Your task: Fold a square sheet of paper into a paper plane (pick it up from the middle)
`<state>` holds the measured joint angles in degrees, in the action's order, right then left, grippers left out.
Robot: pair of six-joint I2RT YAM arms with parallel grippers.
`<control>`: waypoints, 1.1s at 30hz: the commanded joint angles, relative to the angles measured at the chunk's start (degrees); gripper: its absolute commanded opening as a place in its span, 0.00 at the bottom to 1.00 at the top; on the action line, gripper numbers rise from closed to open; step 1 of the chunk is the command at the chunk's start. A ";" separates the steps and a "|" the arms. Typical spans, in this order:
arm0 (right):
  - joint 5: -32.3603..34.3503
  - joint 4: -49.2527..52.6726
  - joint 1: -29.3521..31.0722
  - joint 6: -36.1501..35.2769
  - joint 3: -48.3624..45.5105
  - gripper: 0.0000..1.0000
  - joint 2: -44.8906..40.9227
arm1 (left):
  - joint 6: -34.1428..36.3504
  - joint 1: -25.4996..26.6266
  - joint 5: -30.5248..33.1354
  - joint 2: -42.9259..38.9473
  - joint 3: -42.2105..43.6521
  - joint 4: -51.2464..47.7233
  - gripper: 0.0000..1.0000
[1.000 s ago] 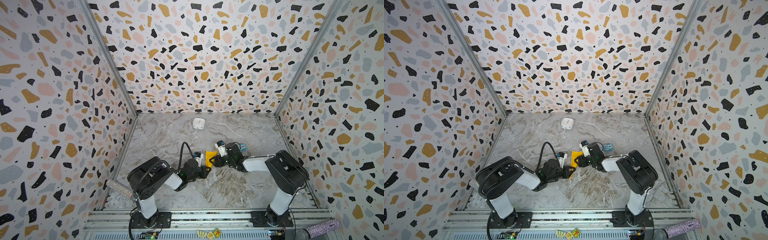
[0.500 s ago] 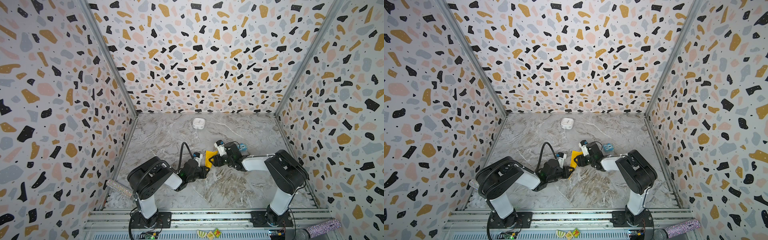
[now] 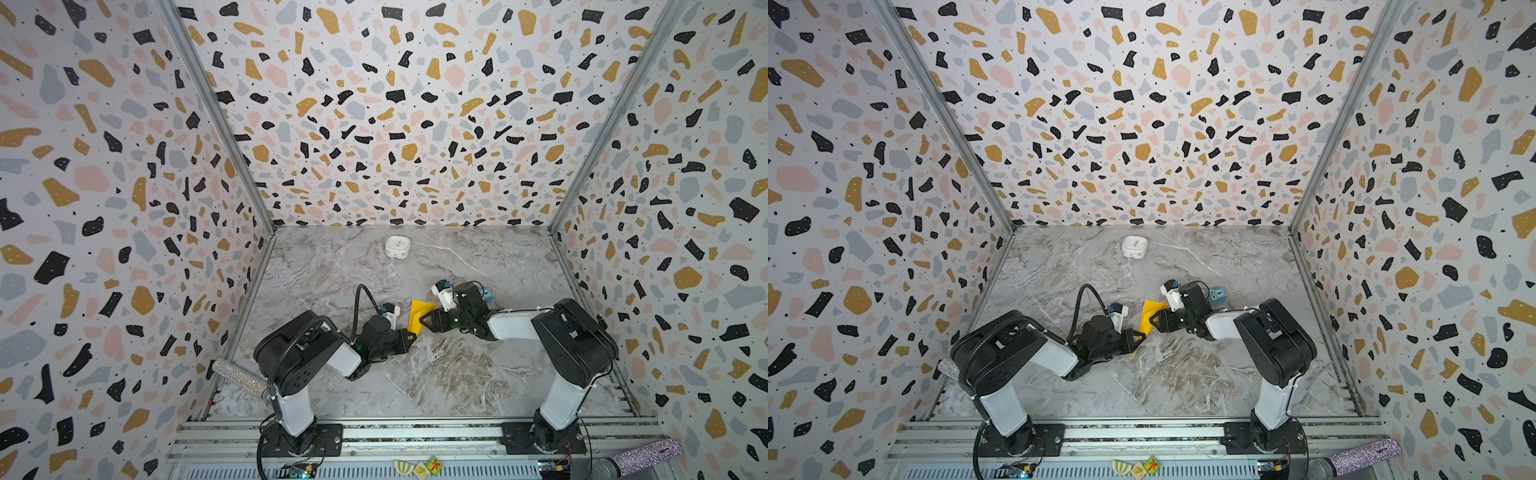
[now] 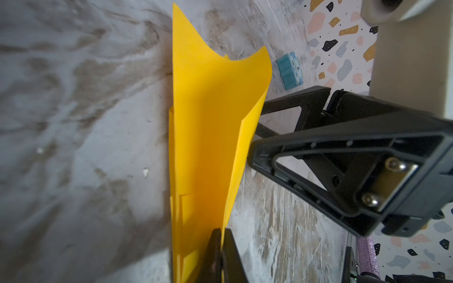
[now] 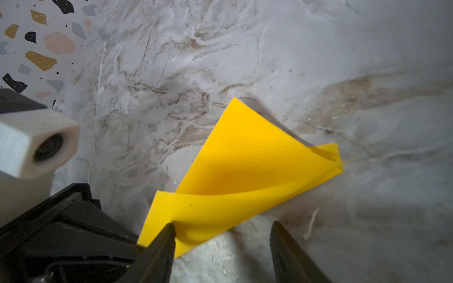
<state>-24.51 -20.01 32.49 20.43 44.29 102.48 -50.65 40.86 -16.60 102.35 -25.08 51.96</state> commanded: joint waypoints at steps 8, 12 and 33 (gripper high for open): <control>10.95 18.96 2.60 1.20 2.08 0.62 6.39 | -0.41 -0.35 -2.29 -0.16 -0.65 1.36 0.07; 12.46 20.42 2.86 1.96 2.84 0.61 7.60 | 2.05 -0.32 -1.87 -1.55 -1.33 -1.11 0.11; 17.11 25.20 4.68 2.80 5.70 0.61 10.54 | 5.39 -0.28 2.20 -6.56 -1.49 -10.74 0.20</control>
<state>-10.33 -11.75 37.28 21.28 53.84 106.94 -46.39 40.77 -15.53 96.71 -25.98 42.13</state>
